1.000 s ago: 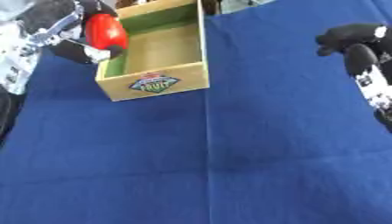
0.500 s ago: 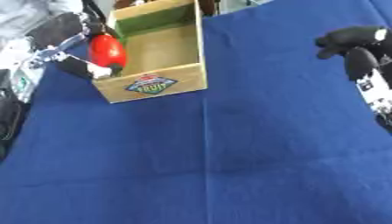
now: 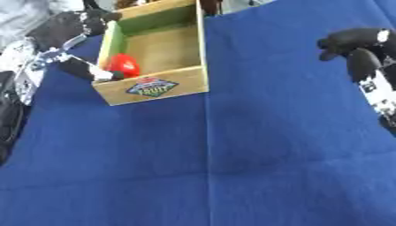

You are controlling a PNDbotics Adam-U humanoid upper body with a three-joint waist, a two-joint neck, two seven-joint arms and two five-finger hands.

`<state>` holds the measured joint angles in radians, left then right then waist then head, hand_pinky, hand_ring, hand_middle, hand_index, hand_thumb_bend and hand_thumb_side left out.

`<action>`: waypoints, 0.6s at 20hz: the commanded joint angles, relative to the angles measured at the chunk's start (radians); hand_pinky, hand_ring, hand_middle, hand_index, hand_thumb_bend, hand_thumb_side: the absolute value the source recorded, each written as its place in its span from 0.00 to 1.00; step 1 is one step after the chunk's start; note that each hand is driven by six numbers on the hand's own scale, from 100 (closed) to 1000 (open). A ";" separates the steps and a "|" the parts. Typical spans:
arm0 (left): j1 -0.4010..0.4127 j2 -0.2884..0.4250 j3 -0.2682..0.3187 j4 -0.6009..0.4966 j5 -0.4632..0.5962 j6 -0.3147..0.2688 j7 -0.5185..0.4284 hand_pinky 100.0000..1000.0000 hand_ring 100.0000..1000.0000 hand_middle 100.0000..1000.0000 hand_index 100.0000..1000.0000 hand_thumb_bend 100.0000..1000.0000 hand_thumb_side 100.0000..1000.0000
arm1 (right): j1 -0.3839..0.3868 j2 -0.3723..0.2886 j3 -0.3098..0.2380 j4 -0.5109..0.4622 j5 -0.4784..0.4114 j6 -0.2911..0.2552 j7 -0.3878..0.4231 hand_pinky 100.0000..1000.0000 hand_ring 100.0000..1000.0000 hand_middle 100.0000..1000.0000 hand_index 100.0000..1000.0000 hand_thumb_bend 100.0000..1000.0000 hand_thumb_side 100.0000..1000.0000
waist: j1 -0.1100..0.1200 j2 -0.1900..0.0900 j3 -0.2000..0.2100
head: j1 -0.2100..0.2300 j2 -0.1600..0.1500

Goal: Pick up objects on the table and place them in the box.

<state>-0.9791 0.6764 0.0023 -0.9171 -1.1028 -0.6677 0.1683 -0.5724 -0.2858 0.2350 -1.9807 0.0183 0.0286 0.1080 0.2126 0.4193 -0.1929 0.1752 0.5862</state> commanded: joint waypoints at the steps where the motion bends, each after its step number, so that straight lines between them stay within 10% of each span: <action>1: -0.016 0.027 0.022 -0.024 0.026 0.018 0.048 0.37 0.60 0.72 0.95 0.78 0.69 | -0.008 -0.003 0.000 -0.019 -0.006 -0.001 0.002 0.94 0.82 0.56 0.75 0.00 0.54 | -0.013 -0.024 0.008 | -0.001 -0.007; 5: 0.043 0.025 0.046 -0.184 0.275 0.032 0.109 0.29 0.52 0.63 0.89 0.85 0.79 | 0.002 -0.004 -0.014 -0.019 -0.003 -0.001 -0.017 0.94 0.82 0.56 0.75 0.00 0.54 | -0.032 -0.038 0.044 | -0.022 0.018; 12: 0.223 0.052 0.107 -0.614 0.826 0.185 0.072 0.11 0.41 0.52 0.85 0.69 0.95 | 0.006 0.013 -0.041 -0.019 0.004 -0.009 -0.060 0.93 0.82 0.57 0.75 0.00 0.56 | -0.071 -0.068 0.088 | -0.054 0.048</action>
<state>-0.7475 0.6824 0.0860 -1.4552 -0.3475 -0.5069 0.2515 -0.5571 -0.2749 0.2046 -1.9807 0.0178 0.0214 0.0565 0.1446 0.3762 -0.1048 0.1261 0.6249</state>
